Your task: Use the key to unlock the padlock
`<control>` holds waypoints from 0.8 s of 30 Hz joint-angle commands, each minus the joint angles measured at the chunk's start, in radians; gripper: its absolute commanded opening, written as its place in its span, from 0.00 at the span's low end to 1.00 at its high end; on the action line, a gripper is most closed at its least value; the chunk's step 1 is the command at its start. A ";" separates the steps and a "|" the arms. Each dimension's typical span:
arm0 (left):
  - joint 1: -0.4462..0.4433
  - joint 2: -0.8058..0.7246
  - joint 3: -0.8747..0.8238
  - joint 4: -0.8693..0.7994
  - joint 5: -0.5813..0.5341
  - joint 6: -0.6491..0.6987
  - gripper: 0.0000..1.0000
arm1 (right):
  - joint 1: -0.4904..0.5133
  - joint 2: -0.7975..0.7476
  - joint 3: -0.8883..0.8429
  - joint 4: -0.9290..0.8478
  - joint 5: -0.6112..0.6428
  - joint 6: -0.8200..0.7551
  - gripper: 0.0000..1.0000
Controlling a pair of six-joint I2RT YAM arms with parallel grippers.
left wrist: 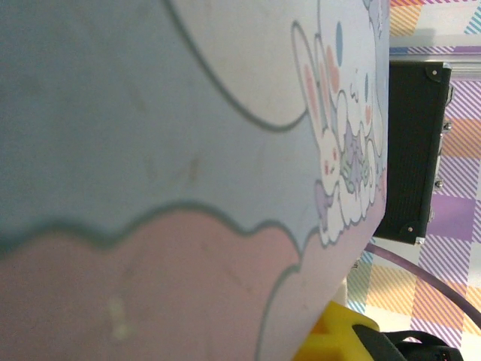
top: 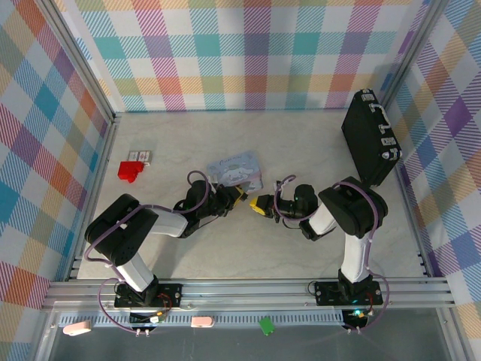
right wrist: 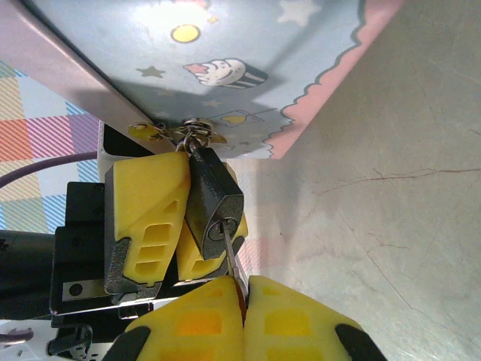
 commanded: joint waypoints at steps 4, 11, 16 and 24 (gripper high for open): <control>-0.013 -0.011 -0.010 0.114 0.066 -0.028 0.00 | -0.018 0.022 0.048 0.054 -0.031 0.028 0.00; -0.020 0.013 -0.011 0.184 0.069 -0.046 0.00 | -0.025 0.035 0.071 0.054 -0.056 0.042 0.00; -0.023 0.014 -0.001 0.192 0.075 -0.047 0.00 | -0.026 0.035 0.082 0.054 -0.062 0.046 0.00; -0.033 0.022 0.006 0.220 0.082 -0.049 0.00 | -0.034 0.040 0.111 0.054 -0.065 0.063 0.00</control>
